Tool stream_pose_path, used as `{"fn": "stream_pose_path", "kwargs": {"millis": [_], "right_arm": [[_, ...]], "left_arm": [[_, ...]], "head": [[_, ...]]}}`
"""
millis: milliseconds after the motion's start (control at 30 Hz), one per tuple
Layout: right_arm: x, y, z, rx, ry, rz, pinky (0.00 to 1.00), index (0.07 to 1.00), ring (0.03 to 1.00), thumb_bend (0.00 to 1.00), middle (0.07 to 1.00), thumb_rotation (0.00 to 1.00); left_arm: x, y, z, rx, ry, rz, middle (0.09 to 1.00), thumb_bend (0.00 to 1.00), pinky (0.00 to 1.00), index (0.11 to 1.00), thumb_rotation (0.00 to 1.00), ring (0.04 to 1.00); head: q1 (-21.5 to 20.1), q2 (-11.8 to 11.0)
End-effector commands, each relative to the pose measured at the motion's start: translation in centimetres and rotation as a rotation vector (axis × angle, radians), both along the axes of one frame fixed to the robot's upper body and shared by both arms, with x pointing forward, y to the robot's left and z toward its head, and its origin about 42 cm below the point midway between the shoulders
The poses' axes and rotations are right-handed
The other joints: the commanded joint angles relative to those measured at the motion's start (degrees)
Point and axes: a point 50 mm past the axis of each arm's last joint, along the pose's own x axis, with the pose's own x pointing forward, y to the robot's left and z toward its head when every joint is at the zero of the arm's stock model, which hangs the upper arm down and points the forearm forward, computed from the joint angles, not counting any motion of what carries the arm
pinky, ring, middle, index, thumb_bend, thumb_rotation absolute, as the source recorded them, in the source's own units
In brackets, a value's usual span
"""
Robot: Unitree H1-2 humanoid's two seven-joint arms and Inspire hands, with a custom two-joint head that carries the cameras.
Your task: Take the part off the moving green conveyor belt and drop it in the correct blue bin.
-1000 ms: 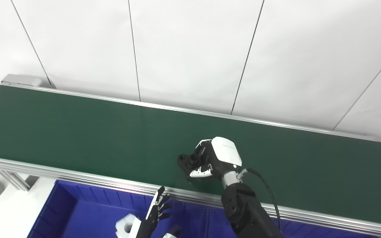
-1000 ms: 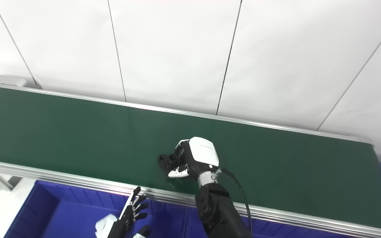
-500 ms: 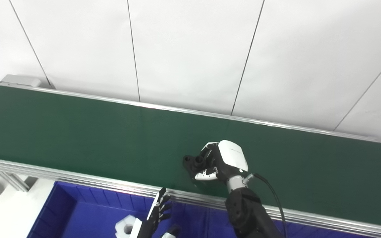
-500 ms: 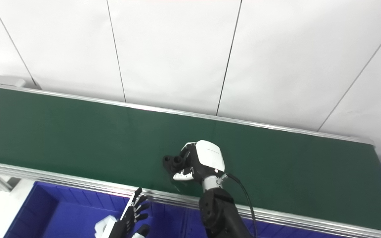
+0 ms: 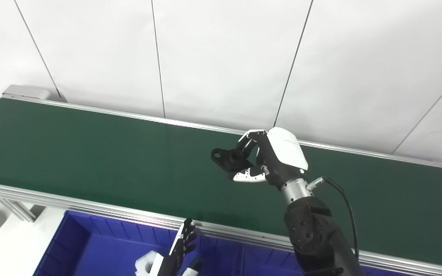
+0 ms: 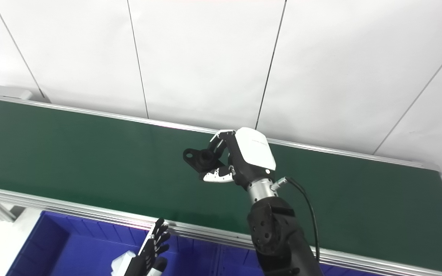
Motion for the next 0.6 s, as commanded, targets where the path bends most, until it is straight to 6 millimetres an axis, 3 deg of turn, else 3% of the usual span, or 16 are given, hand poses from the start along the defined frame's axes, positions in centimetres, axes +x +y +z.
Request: {"fn": "stream_pose_path", "kwargs": {"millis": [0, 233, 333, 567], "right_arm": [[-1.0, -1.6, 1.6, -0.021, -0.061, -0.020, 0.17, 0.482, 0.222, 0.53, 0.470, 0.00], [-5.7, -4.8, 0.9, -0.078, -0.059, -0.032, 0.16, 0.483, 0.223, 0.53, 0.470, 0.00], [-8.5, -5.8, -0.1, -0.103, -0.022, -0.038, 0.19, 0.483, 0.254, 0.53, 0.472, 0.00], [-11.7, -6.4, -0.9, -0.126, 0.029, -0.057, 0.18, 0.482, 0.244, 0.53, 0.471, 0.00]], "left_arm": [[0.4, -1.1, 1.5, -0.043, -0.050, -0.010, 0.978, 0.65, 0.88, 1.000, 0.96, 0.933], [0.4, -0.1, 1.9, -0.046, -0.037, -0.012, 0.985, 0.66, 0.89, 1.000, 1.00, 0.943], [0.6, 0.9, 2.3, -0.025, -0.043, -0.019, 0.986, 0.66, 0.89, 1.000, 1.00, 0.939], [1.2, 3.3, 3.0, -0.014, -0.035, -0.019, 0.982, 0.69, 0.93, 1.000, 1.00, 0.944]], "head": [[-0.9, 0.2], [-4.5, 1.3], [-8.6, 2.8], [-16.6, 6.7]]}}
